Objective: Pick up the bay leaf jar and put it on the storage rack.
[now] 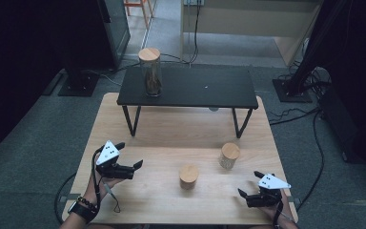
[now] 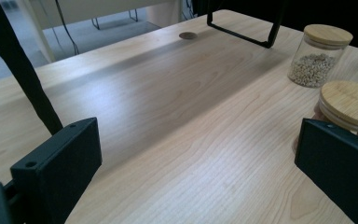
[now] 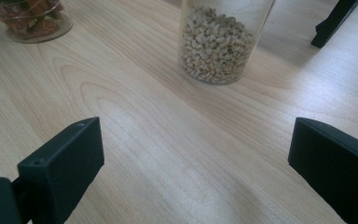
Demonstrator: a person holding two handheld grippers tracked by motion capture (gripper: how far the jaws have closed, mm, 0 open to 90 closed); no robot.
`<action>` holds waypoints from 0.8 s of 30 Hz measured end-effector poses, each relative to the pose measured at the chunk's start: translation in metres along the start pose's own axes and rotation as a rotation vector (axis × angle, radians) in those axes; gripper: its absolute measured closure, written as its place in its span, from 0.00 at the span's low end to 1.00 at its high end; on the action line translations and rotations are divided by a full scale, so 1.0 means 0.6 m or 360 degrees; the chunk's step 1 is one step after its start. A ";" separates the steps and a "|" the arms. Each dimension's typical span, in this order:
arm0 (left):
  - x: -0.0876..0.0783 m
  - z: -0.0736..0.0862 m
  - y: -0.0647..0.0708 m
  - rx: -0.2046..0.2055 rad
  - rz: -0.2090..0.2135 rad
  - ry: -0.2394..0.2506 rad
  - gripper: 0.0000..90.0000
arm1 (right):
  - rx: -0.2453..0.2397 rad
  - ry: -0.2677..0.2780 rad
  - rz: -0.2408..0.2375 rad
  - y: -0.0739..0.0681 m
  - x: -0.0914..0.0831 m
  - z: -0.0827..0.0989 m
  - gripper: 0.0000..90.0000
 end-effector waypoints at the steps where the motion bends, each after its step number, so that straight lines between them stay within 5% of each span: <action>1: 0.000 0.004 -0.001 -0.0010 0.0000 -0.0005 0.01 | 0.0000 0.0000 0.0001 0.000 0.000 0.000 0.03; 24: -0.010 0.095 -0.014 -0.0129 -0.0001 -0.0036 0.01 | -0.0004 -0.0012 0.0004 -0.001 0.001 -0.002 0.03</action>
Point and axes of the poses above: each handheld gripper's, and its own axes: x roughly forward along the jaws, z roughly out of its underside, y roughly to its right, the point moved 5 cm from there along x, roughly forward along the jaws, and after that the axes turned 14 degrees about -x, right-handed, at the moved point
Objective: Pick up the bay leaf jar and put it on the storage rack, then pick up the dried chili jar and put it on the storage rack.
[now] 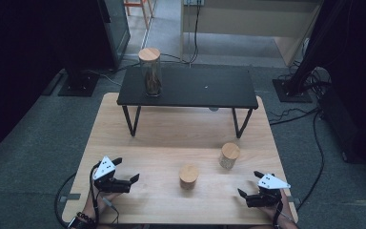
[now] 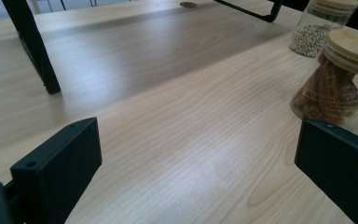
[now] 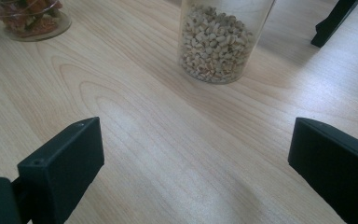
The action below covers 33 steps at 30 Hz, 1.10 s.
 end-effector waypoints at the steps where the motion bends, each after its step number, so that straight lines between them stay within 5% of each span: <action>1: 0.000 0.003 0.000 0.0000 0.0000 -0.0004 0.01 | -0.0002 0.0000 0.0001 0.000 0.000 0.000 0.03; 16: -0.002 0.033 -0.007 -0.0045 0.0023 0.0009 0.01 | -0.0007 0.0007 0.0005 0.000 0.000 0.001 0.03; 28: -0.004 0.038 -0.021 -0.0052 0.0138 -0.0013 0.01 | -0.0024 0.0011 0.0006 -0.003 -0.002 -0.004 0.03; 33: -0.002 0.036 -0.021 -0.0042 0.0155 -0.0032 0.01 | -0.0035 0.0026 -0.0056 -0.018 0.005 -0.021 0.03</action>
Point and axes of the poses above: each handheld gripper's, and its own axes: x roughly forward along the jaws, z roughly out of its underside, y roughly to its right, the point moved 5 cm from there along x, roughly forward along the jaws, and after that the axes turned 14 degrees about -x, right-handed, at the moved point
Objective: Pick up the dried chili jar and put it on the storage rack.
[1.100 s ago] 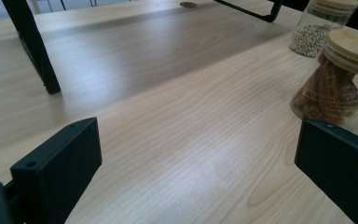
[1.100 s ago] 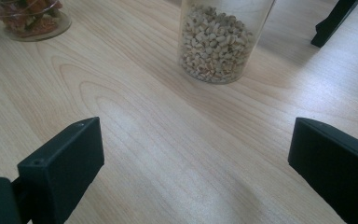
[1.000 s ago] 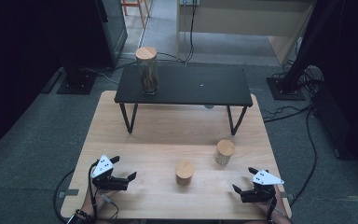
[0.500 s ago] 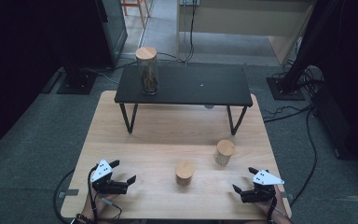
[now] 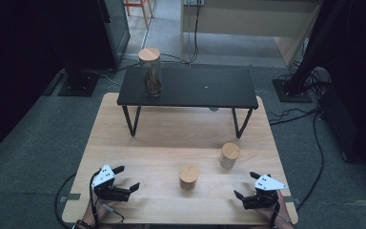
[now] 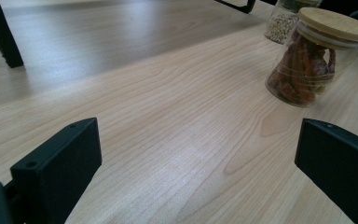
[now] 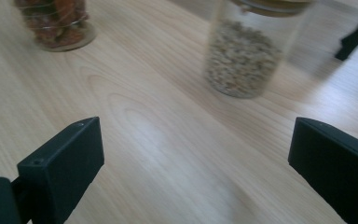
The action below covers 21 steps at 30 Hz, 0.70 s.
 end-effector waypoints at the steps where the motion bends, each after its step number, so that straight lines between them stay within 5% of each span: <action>1: 0.000 0.000 0.000 0.0000 0.0001 -0.0003 0.01 | -0.0019 -0.0014 -0.0009 -0.005 0.004 -0.006 0.03; 11: 0.000 0.000 -0.002 0.0002 0.0012 -0.0004 0.01 | -0.0099 -0.0003 -0.0114 -0.037 0.033 -0.044 0.03; 21: 0.000 0.000 -0.004 -0.0011 0.0011 0.0005 0.01 | -0.0084 0.0048 -0.0187 -0.048 0.053 -0.068 0.03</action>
Point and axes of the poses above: each handheld gripper's, and its own axes: x roughly forward along the jaws, z roughly out of its underside, y roughly to its right, the point moved 5 cm from there along x, roughly forward along the jaws, and after that the axes turned 14 degrees about -x, right-handed, at the moved point
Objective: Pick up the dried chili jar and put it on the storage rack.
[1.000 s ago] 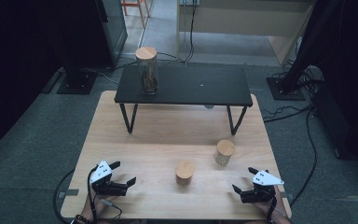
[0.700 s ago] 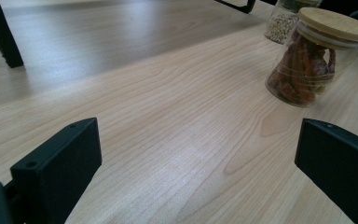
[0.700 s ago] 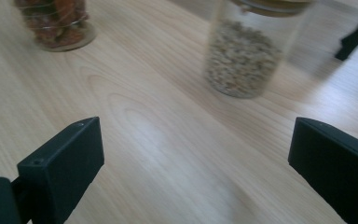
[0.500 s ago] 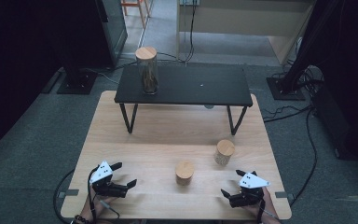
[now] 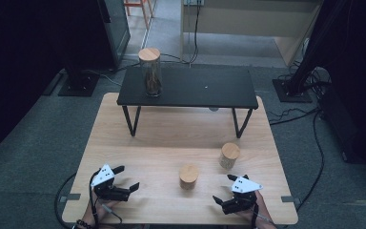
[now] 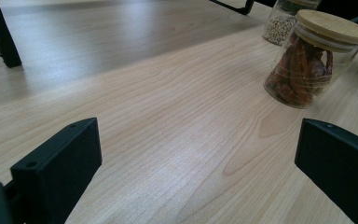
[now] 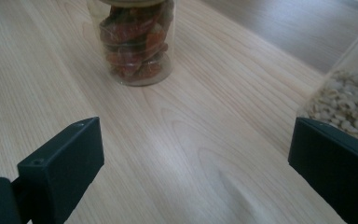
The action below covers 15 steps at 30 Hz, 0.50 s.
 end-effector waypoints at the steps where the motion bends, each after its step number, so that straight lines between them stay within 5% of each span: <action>1: 0.000 0.000 0.000 -0.0001 0.0001 -0.0001 0.01 | 0.0000 0.0007 -0.0002 0.000 0.003 -0.002 0.03; 15: 0.000 0.000 -0.001 0.0001 0.0008 -0.0005 0.01 | -0.0037 0.0009 -0.0081 -0.013 0.046 -0.033 0.04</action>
Point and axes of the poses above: each handheld gripper's, and its own axes: x roughly forward along the jaws, z roughly out of its underside, y roughly to its right, the point moved 5 cm from there along x, roughly forward along the jaws, and after that the axes turned 14 degrees about -x, right-handed, at the moved point
